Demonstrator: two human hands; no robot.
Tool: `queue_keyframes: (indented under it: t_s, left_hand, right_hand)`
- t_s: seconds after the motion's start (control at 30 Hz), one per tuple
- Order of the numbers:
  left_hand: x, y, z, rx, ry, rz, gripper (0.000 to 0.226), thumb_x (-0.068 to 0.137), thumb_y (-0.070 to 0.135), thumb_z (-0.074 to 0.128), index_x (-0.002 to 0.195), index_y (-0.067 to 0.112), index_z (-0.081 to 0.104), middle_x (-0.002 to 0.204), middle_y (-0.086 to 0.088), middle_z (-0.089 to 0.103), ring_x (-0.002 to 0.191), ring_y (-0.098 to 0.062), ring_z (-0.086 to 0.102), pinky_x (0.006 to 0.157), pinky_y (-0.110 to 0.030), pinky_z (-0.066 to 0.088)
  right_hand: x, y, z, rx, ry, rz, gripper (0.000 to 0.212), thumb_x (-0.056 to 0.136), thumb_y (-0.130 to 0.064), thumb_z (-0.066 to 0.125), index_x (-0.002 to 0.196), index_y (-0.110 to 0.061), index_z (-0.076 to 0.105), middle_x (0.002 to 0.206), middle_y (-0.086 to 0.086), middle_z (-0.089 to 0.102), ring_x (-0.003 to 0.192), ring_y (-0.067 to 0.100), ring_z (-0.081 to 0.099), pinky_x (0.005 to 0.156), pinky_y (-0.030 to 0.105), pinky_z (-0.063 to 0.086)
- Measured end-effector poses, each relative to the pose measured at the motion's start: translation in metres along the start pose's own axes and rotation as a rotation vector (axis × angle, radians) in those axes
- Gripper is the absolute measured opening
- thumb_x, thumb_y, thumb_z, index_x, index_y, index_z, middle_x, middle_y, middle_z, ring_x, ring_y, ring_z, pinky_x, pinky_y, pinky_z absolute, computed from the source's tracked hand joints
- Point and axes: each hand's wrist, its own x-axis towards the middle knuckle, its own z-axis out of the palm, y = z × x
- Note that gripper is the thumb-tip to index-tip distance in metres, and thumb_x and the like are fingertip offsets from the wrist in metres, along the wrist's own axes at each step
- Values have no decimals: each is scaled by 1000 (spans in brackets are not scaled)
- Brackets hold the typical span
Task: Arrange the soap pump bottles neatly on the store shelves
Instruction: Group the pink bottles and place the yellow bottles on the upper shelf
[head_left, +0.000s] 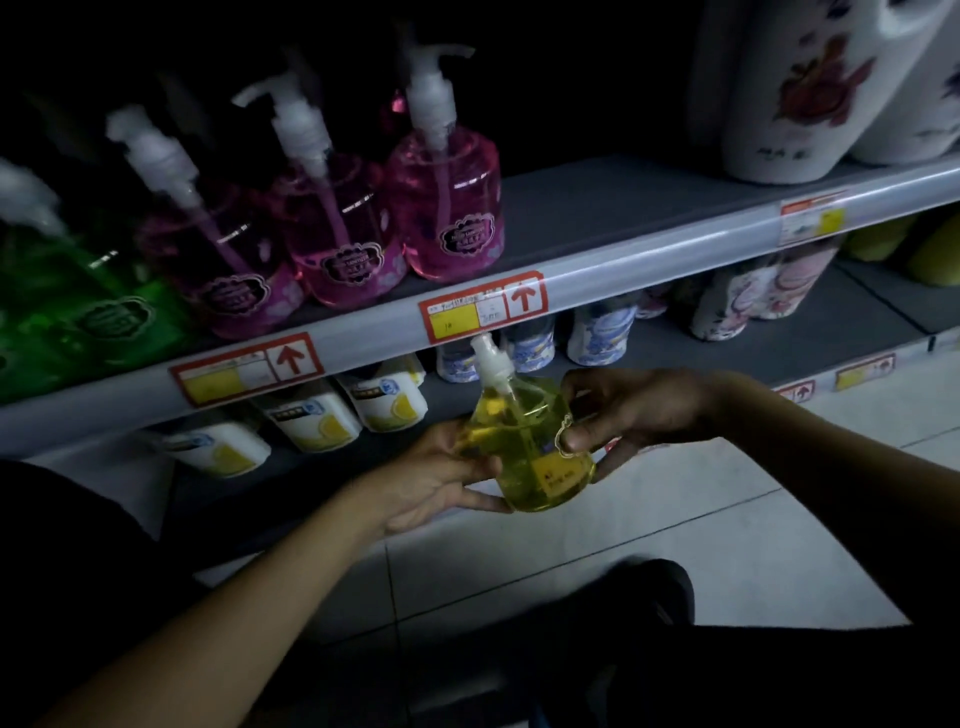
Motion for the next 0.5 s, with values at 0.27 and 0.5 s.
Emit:
queue_keyframes:
  t_s: [0.27, 0.5]
  left_hand:
    - [-56, 54, 51, 64, 62, 189, 72, 57, 20, 90, 119, 2, 60, 114, -22, 66, 103, -38, 65, 78, -49, 56]
    - [-79, 128, 95, 216, 345, 550, 40, 75, 19, 65, 115, 15, 62, 111, -6, 72, 104, -24, 68, 77, -35, 58]
  right_hand:
    - [-57, -57, 5, -229, -221, -180, 70, 76, -2, 74, 138, -12, 45, 131, 14, 61, 112, 36, 63, 87, 45, 56]
    - [-83, -103, 12, -187, 119, -520, 47, 70, -26, 78, 114, -24, 63, 93, -7, 69, 81, 11, 65, 63, 25, 53]
